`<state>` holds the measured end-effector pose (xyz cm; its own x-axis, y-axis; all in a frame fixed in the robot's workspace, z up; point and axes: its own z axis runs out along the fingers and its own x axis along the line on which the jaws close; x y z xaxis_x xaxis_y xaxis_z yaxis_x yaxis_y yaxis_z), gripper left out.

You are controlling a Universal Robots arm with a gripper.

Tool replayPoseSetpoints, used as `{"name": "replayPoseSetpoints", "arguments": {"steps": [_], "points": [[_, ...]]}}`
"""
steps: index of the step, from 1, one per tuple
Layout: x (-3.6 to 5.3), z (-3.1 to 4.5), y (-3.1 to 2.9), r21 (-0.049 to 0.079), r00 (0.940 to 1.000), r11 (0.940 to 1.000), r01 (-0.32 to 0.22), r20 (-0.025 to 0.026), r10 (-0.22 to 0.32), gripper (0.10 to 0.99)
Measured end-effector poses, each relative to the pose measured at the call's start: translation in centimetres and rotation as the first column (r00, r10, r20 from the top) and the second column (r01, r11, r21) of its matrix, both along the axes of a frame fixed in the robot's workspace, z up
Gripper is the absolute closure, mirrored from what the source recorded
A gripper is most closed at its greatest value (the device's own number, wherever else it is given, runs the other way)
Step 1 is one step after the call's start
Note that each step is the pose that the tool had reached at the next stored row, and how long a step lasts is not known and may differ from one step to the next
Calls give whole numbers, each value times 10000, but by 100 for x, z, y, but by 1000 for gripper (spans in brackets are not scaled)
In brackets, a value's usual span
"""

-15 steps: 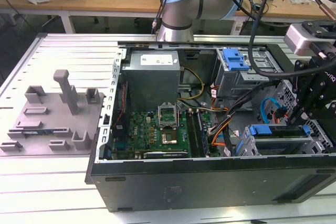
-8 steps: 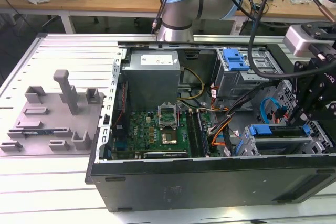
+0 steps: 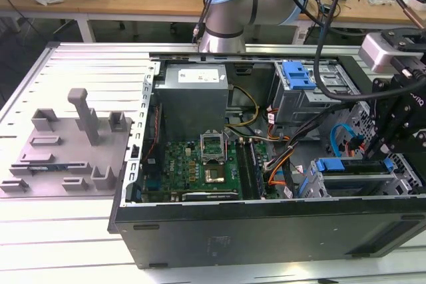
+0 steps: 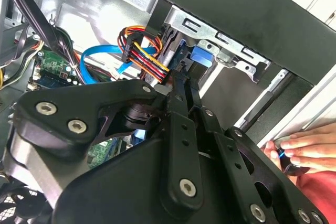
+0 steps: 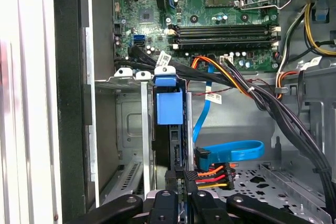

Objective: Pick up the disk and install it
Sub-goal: 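Insert the first disk wire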

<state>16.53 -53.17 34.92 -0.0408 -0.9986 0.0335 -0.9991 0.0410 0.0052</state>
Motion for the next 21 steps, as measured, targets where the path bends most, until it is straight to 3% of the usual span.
{"name": "replayPoseSetpoints", "arguments": {"steps": [21], "points": [[2, -45, 0, 0, 10000, 10000, 0, 0, 0, 922]]}}
